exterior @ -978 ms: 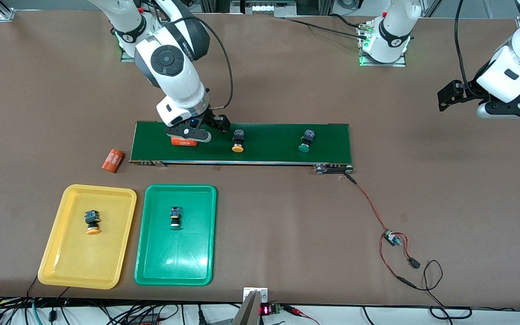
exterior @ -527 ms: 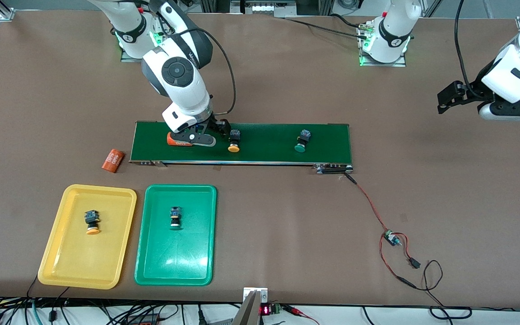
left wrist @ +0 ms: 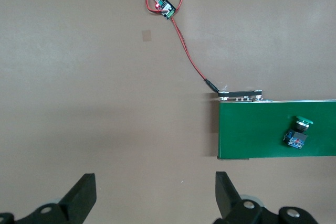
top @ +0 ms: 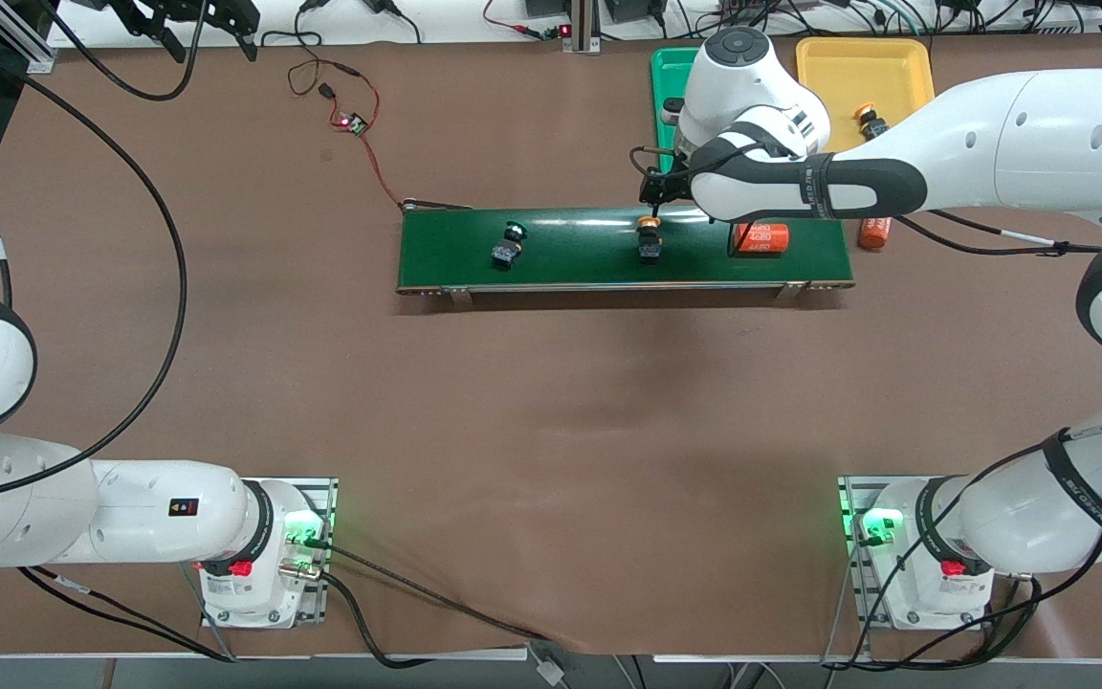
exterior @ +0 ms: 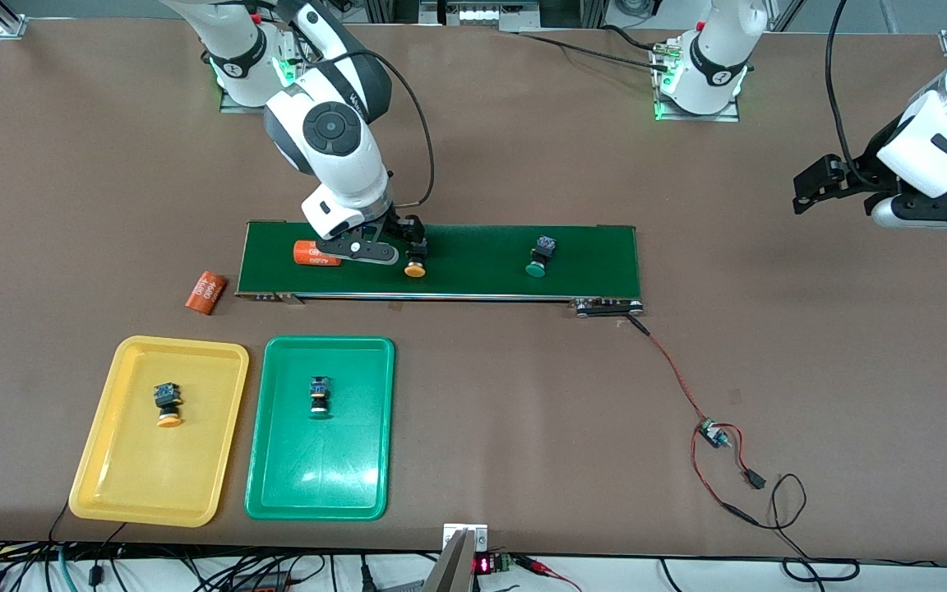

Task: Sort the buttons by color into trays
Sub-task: 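Reach the right gripper to the yellow button while the left gripper withdraws, then close the right gripper on the yellow button and lift it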

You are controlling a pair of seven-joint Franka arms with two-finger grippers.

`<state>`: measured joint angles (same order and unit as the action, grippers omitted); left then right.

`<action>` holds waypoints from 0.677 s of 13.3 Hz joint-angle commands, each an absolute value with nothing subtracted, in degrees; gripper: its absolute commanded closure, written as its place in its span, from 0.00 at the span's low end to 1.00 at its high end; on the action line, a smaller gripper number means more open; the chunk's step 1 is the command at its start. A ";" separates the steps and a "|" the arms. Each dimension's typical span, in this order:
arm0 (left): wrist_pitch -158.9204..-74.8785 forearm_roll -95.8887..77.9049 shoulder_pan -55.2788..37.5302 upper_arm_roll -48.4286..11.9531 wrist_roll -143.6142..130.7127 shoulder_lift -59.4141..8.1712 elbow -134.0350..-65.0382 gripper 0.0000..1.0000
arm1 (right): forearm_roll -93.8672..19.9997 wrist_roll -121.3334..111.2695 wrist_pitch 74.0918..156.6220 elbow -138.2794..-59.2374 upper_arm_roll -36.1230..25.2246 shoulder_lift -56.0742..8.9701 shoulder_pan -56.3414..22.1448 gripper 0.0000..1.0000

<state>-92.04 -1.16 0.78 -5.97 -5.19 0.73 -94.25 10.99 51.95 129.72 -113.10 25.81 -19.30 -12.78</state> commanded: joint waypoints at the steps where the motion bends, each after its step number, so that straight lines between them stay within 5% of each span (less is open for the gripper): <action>1: -90.53 -2.46 0.79 -5.80 -4.39 -0.09 -92.29 0.00 | 12.48 53.44 130.69 -112.76 26.19 -21.00 -12.83 0.00; 9: -90.53 -2.37 0.79 -5.80 -4.39 -0.09 -92.29 0.00 | 14.93 53.44 133.24 -112.85 26.02 -24.52 -12.66 0.00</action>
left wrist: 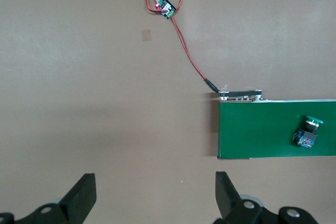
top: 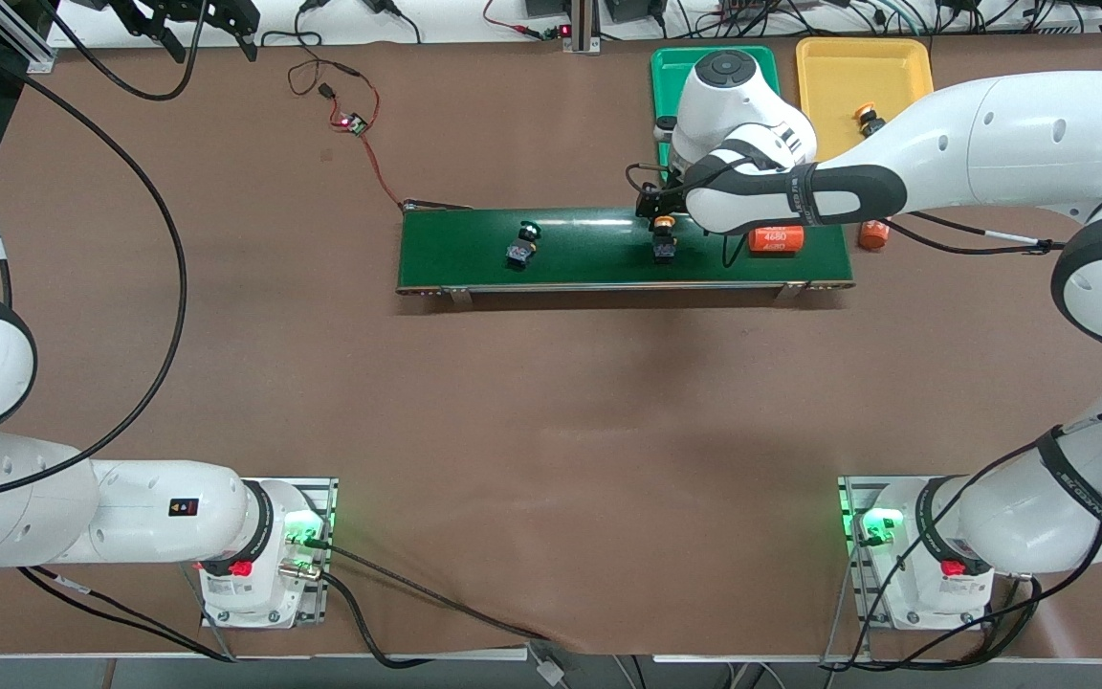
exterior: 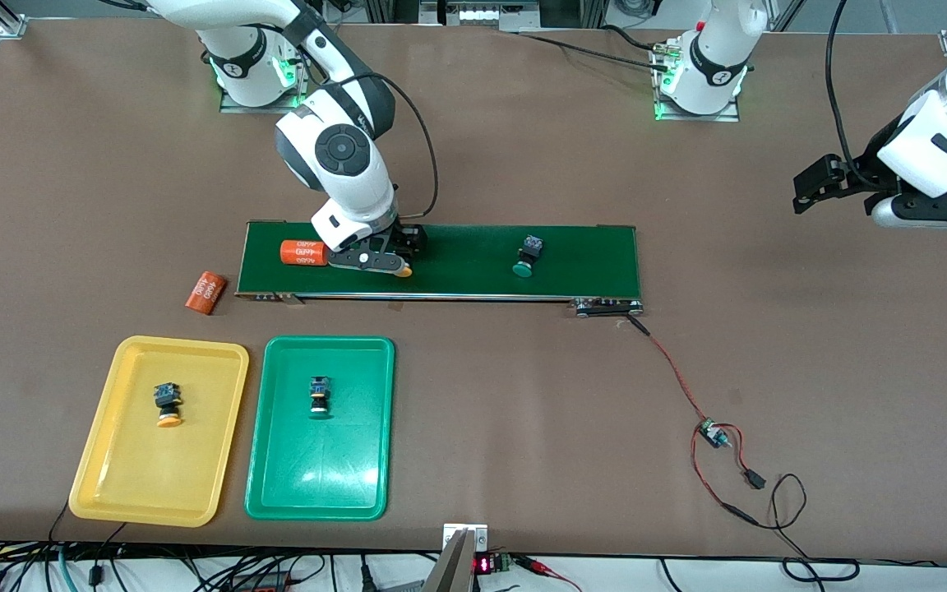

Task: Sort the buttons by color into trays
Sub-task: 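Close the right gripper on the yellow button and lift it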

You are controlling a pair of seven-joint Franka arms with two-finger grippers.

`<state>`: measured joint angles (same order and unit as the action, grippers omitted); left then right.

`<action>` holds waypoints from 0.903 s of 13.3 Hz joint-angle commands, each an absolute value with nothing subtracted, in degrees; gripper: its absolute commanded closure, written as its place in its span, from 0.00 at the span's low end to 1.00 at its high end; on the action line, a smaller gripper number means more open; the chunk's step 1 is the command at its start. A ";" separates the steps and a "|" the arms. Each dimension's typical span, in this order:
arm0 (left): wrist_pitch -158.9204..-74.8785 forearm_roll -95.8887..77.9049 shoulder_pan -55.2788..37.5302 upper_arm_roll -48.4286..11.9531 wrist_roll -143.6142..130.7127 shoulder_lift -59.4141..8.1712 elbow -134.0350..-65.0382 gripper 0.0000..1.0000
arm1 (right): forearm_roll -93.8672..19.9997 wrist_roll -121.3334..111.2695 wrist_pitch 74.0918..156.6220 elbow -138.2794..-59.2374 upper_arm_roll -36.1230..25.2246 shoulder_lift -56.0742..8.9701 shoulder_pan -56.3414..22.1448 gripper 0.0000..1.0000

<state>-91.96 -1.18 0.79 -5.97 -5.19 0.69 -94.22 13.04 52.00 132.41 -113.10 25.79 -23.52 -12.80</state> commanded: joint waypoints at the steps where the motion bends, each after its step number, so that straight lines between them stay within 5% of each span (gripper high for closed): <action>1: -90.53 -2.37 0.79 -5.80 -4.39 -0.17 -92.29 0.00 | 15.55 53.44 133.24 -112.85 26.02 -24.87 -12.66 0.00; 5: -90.53 -2.46 0.88 -5.80 -4.22 -0.18 -92.29 0.00 | 15.82 53.26 133.42 -112.85 25.66 -25.93 -12.48 0.00; 10: -90.53 -2.46 1.05 -5.71 -4.04 -0.18 -92.29 0.00 | 16.00 52.73 133.77 -112.68 25.23 -26.54 -12.13 0.44; 12: -90.53 -2.46 0.97 -5.80 -4.31 -0.18 -92.29 0.00 | 16.78 52.65 134.29 -112.68 24.52 -26.89 -12.13 0.53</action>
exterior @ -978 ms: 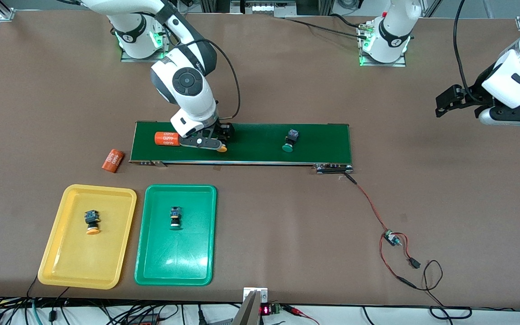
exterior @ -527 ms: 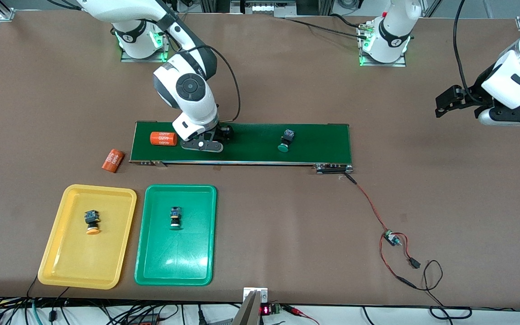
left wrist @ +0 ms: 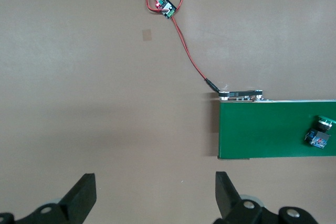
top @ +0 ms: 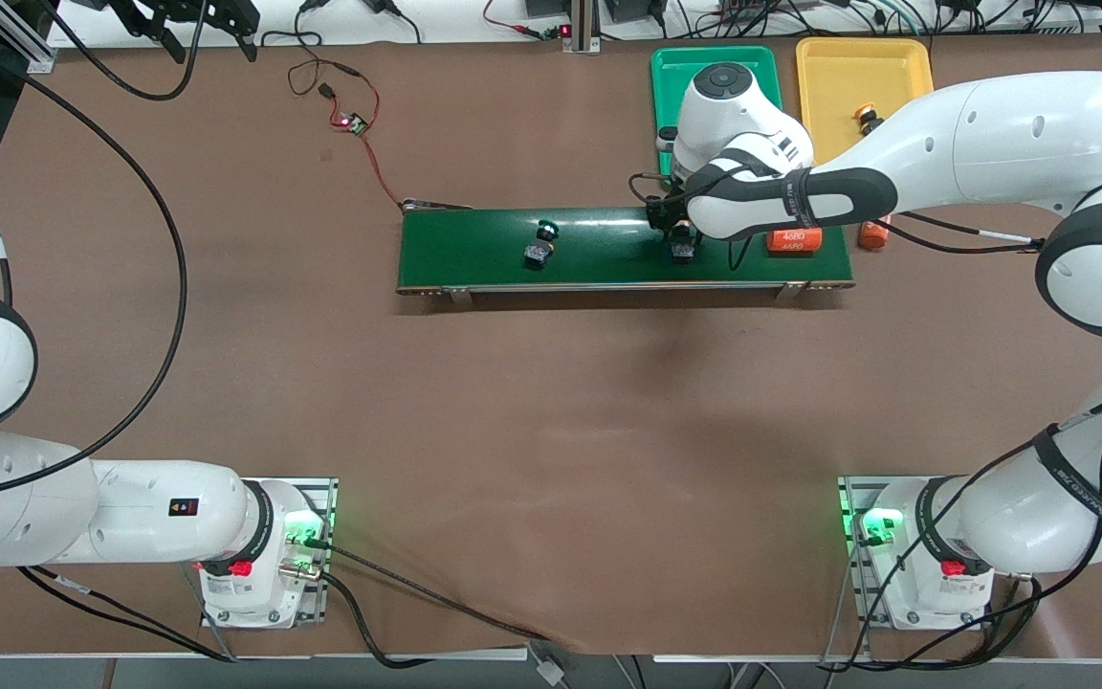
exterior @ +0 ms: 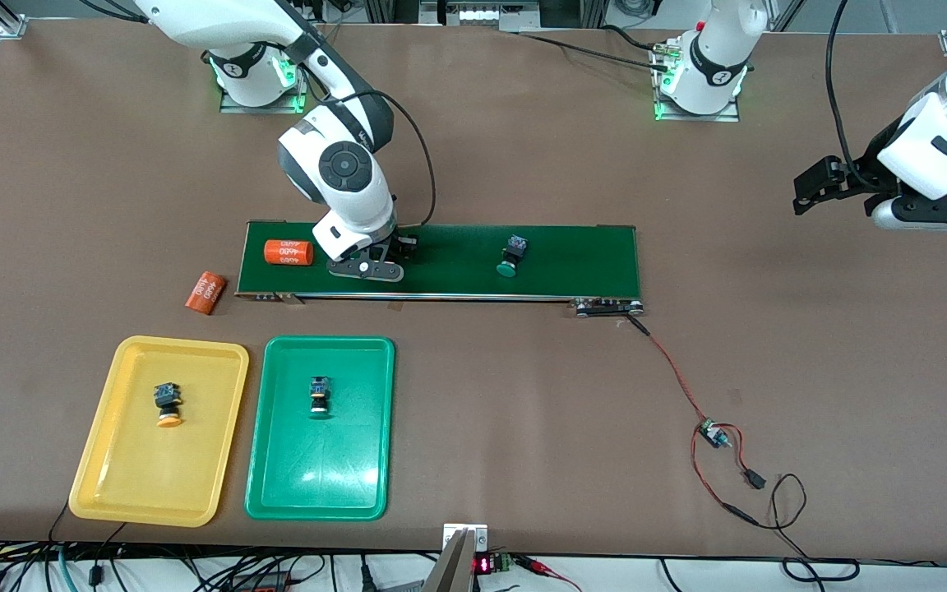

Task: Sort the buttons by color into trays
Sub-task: 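Close the right gripper on the yellow button and lift it, then carry the yellow button into the yellow tray and open the right gripper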

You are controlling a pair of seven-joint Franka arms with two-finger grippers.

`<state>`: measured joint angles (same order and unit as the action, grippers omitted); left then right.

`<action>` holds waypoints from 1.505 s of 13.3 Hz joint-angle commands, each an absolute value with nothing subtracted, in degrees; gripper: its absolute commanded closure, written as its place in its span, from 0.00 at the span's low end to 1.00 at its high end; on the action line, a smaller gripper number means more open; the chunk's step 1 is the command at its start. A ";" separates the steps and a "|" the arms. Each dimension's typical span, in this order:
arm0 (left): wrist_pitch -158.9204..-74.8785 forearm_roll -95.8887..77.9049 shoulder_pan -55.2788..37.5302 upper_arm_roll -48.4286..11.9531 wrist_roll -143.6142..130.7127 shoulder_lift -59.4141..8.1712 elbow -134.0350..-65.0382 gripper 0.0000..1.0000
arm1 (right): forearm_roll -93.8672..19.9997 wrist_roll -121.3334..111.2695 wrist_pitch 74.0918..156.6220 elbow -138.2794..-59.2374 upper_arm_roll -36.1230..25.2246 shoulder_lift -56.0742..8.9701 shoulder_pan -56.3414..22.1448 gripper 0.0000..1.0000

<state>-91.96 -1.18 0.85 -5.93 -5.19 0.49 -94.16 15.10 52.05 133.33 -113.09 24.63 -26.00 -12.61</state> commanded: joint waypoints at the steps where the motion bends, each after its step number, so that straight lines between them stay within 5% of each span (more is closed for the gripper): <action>1: -90.53 -2.46 0.97 -5.71 -4.22 -0.18 -92.29 0.00 | 16.96 52.56 134.30 -112.68 24.35 -26.89 -12.13 0.59; 4: -90.44 -2.46 0.97 -5.80 -4.39 -0.18 -92.29 0.00 | 17.05 52.03 134.12 -112.50 23.65 -26.81 -12.04 0.79; 14: -90.53 -2.55 1.23 -5.80 -4.48 -0.62 -92.29 0.00 | 14.85 29.14 112.16 -93.79 20.48 -23.11 -4.42 0.80; 20: -88.42 -2.55 1.23 -5.80 -4.40 -0.96 -91.06 0.00 | 15.82 14.08 114.59 -92.73 14.43 -26.09 1.40 0.80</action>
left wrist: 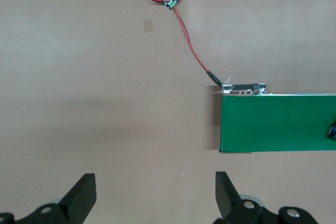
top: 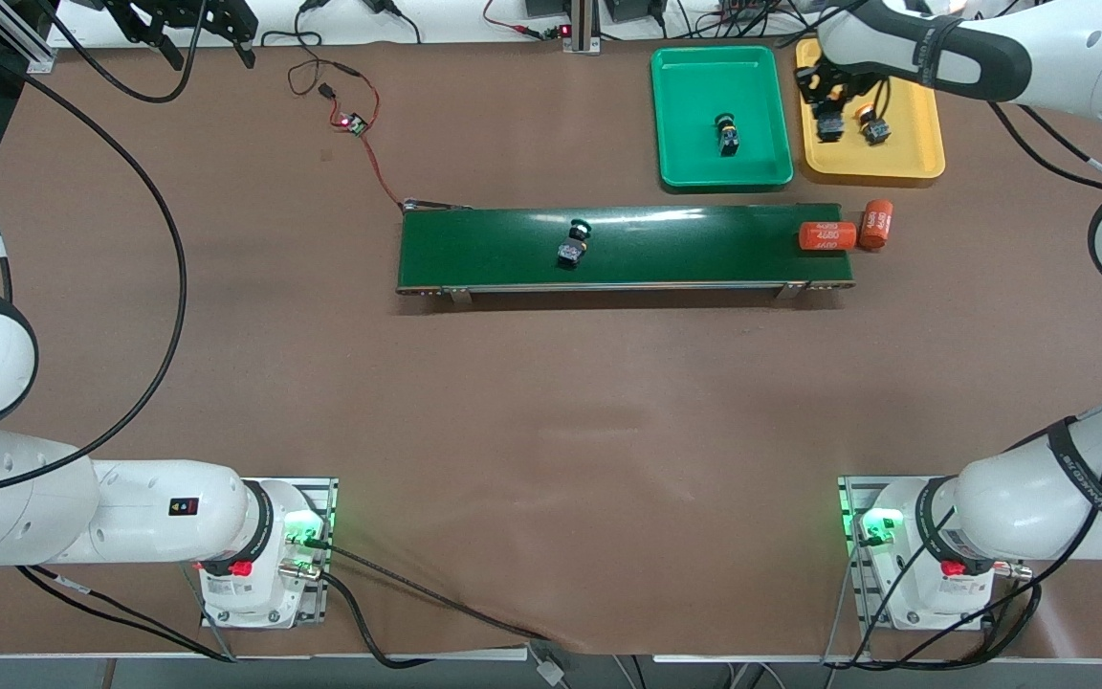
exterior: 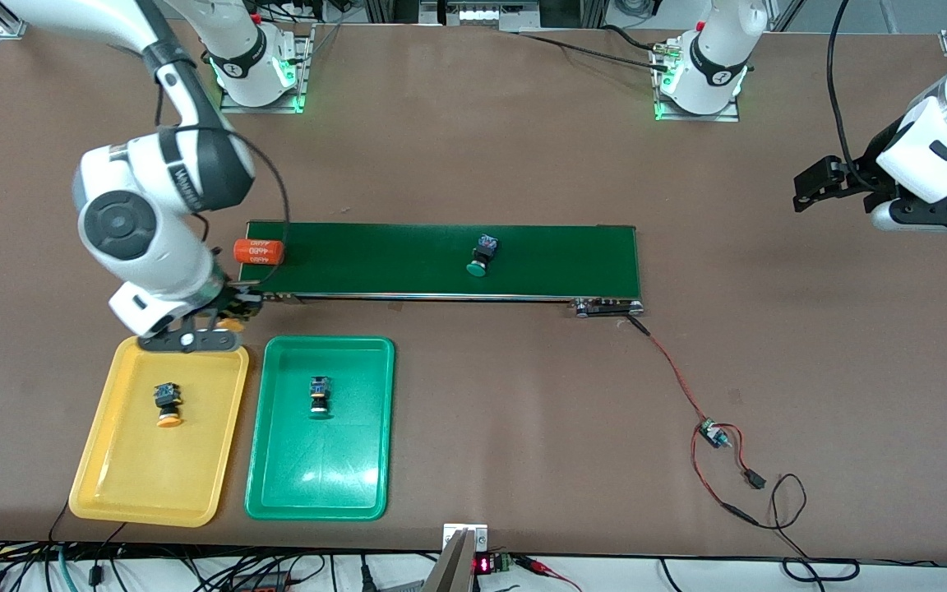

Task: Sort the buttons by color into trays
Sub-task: 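Carry the yellow button into the yellow tray and open the right gripper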

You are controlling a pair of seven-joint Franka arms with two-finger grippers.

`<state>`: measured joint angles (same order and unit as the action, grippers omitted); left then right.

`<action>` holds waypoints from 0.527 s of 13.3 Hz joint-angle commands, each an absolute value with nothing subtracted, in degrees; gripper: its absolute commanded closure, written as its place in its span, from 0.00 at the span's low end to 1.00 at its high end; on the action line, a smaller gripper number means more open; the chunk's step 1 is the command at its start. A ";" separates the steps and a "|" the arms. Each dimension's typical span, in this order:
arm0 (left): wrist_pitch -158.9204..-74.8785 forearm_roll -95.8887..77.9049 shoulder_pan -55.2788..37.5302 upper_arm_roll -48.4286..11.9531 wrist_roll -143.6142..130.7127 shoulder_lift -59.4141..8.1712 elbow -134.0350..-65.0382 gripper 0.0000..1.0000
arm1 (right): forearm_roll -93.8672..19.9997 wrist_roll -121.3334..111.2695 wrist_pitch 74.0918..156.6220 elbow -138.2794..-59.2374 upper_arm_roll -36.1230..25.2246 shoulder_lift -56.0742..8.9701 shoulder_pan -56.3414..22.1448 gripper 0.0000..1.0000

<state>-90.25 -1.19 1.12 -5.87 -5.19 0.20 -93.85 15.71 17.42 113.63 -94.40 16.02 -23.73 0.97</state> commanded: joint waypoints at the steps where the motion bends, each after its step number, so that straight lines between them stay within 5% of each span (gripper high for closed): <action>1: -88.42 -2.55 1.06 -5.80 -4.48 -0.97 -91.05 0.00 | 16.43 11.89 118.09 -92.64 12.24 -27.93 1.93 0.80; 7: -88.42 -2.55 0.79 -5.80 -4.39 -1.05 -90.88 0.00 | 18.72 6.86 129.18 -92.37 8.36 -34.00 4.04 0.80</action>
<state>-89.97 -1.19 0.86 -5.97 -5.19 0.09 -93.09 17.53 7.83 127.37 -94.17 8.66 -32.32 3.90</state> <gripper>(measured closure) 0.000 0.670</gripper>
